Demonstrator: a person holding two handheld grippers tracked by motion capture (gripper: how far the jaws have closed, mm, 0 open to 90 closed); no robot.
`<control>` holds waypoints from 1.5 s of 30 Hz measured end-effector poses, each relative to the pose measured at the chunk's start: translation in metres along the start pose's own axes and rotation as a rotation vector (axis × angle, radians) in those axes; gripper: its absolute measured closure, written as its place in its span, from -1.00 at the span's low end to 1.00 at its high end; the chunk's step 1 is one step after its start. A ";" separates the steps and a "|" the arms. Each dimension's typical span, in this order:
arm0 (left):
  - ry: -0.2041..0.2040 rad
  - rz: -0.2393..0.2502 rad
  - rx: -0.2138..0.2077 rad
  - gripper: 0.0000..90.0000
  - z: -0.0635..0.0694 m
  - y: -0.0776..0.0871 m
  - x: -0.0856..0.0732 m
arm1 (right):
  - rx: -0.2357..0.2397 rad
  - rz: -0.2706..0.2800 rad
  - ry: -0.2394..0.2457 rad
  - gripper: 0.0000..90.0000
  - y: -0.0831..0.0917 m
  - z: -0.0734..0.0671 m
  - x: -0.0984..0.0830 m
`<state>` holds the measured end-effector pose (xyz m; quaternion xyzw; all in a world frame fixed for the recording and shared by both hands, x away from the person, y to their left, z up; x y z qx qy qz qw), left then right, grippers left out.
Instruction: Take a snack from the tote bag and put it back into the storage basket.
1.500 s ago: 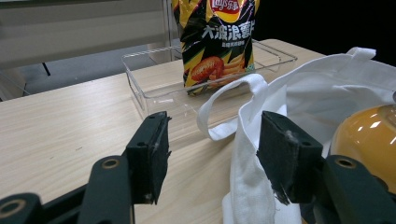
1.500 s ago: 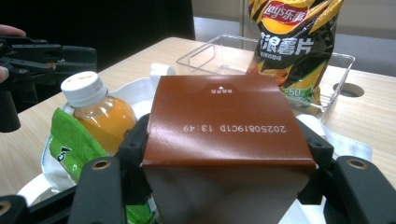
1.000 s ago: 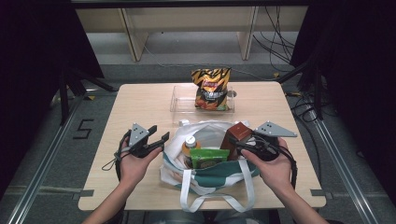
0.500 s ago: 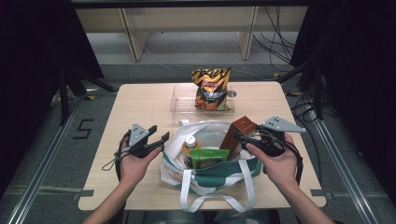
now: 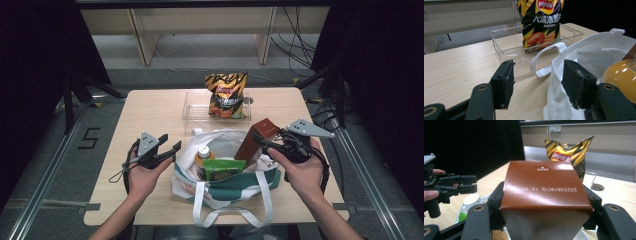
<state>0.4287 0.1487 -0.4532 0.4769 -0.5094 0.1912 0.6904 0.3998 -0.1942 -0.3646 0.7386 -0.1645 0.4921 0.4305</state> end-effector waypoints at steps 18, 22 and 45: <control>0.002 -0.002 0.008 -0.06 -0.001 0.001 0.001 | -0.012 0.041 -0.022 -0.13 0.015 0.004 0.019; -0.004 -0.002 0.006 -0.06 -0.001 0.001 0.001 | -0.008 0.041 -0.004 -0.13 0.016 0.003 0.023; -0.004 0.000 0.009 -0.06 -0.002 0.003 0.002 | -0.031 0.093 0.003 -0.13 0.026 0.009 0.041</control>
Point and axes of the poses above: each handheld gripper's, and its own axes: y roughly backward along the jaws, x roughly out of its top, z roughly to its right, the point moved 4 cm from there along -y, roughly forward along the jaws, and after that the axes turned 12 degrees about -z, right-handed, at the moved point
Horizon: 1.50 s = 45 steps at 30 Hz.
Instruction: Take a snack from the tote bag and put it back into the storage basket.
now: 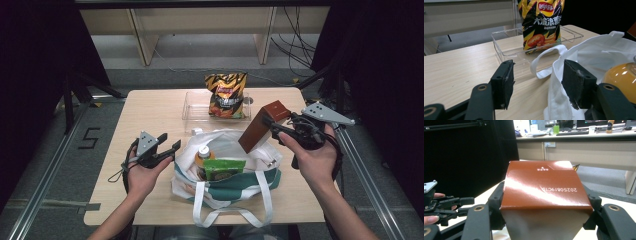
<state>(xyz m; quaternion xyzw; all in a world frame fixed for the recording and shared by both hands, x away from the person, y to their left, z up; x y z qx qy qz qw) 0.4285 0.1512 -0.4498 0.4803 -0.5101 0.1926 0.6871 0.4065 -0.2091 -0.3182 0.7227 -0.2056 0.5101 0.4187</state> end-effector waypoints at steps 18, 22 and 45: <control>0.003 0.002 0.000 -0.06 0.000 -0.001 0.000 | -0.018 0.035 -0.013 -0.13 0.008 0.005 0.016; 0.001 0.000 0.000 -0.06 0.000 -0.001 0.000 | -0.020 0.037 -0.008 -0.13 0.008 0.006 0.017; 0.002 0.004 -0.001 -0.06 0.001 0.000 0.001 | -0.028 0.071 -0.001 -0.13 0.009 0.010 0.024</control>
Point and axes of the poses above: each handheld gripper's, and its own axes: y roughly backward along the jaws, x roughly out of its top, z roughly to its right, the point moved 4 cm from there along -y, roughly forward along the jaws, and after that the axes turned 12 degrees about -z, right-handed, at the moved point
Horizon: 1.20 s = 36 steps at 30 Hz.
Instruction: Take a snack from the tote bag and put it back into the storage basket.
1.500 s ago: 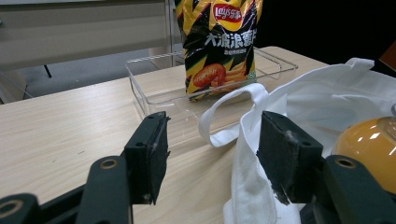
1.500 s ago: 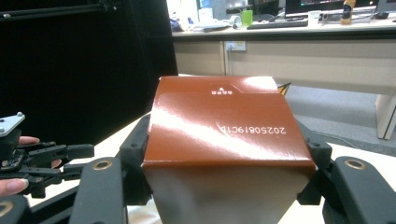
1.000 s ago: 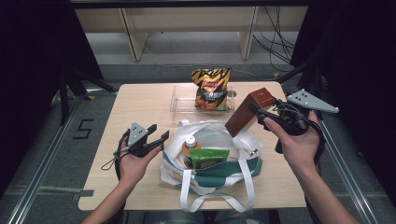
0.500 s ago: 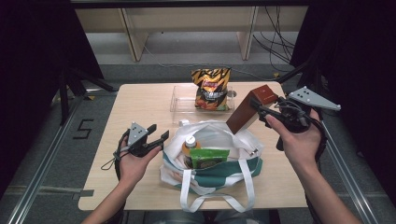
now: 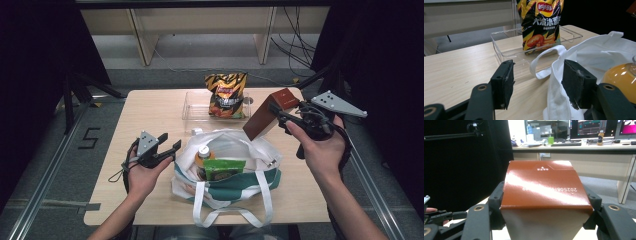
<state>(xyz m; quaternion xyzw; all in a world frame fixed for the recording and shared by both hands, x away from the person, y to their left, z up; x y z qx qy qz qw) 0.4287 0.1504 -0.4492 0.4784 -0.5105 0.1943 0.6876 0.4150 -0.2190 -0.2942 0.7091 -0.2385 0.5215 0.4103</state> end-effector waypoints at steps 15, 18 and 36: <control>0.000 0.000 -0.002 -0.06 -0.001 -0.001 0.000 | -0.004 -0.004 -0.008 -0.13 -0.008 0.004 0.005; -0.001 0.003 -0.003 -0.06 0.000 0.000 0.000 | -0.016 0.007 -0.003 -0.13 -0.010 0.005 0.007; -0.002 0.005 -0.007 -0.06 0.001 -0.001 0.001 | -0.022 0.005 -0.011 -0.13 -0.024 0.010 0.017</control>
Point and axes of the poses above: each handheld gripper's, and its own axes: y roughly backward along the jaws, x roughly out of its top, z roughly to its right, the point moved 4 cm from there along -y, roughly forward along the jaws, and after that the axes turned 12 degrees about -z, right-handed, at the moved point
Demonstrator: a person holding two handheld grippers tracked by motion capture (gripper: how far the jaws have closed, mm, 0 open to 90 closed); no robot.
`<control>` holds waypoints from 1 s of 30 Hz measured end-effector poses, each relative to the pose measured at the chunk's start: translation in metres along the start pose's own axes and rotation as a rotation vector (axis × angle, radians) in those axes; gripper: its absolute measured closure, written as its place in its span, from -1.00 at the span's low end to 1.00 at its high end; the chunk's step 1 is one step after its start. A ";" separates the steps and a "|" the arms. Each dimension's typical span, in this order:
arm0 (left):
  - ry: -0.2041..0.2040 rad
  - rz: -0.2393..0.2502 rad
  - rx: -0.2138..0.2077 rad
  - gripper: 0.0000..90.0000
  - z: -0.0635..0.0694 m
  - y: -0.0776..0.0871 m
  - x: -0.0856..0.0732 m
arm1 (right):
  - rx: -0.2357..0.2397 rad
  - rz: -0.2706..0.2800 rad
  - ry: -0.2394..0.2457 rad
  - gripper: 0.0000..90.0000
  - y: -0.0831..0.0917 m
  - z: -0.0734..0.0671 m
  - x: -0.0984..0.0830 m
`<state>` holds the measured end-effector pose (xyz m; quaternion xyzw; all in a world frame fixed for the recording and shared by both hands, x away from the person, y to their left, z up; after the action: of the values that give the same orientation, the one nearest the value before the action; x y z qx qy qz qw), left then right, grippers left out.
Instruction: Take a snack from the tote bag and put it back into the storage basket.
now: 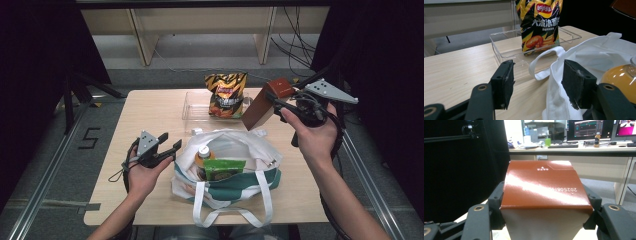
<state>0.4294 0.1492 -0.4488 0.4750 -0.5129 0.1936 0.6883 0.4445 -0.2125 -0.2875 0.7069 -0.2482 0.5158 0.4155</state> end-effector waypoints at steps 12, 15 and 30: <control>0.000 0.000 -0.002 -0.06 0.000 0.000 0.000 | -0.015 -0.014 -0.003 -0.13 -0.017 0.006 0.005; 0.001 0.003 -0.002 -0.06 0.000 0.000 0.000 | -0.015 -0.012 -0.011 -0.13 -0.020 0.006 0.007; 0.004 0.003 -0.001 -0.06 0.000 0.000 0.000 | -0.035 -0.029 -0.026 -0.13 -0.034 0.013 0.009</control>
<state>0.4295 0.1495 -0.4484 0.4735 -0.5124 0.1951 0.6893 0.4807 -0.2043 -0.2917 0.7097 -0.2523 0.4962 0.4318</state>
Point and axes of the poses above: each handheld gripper's, and its own axes: y roughly backward along the jaws, x roughly out of its top, z roughly to its right, the point moved 4 cm from there along -y, roughly forward along the jaws, and after that the axes turned 12 degrees about -z, right-handed, at the moved point
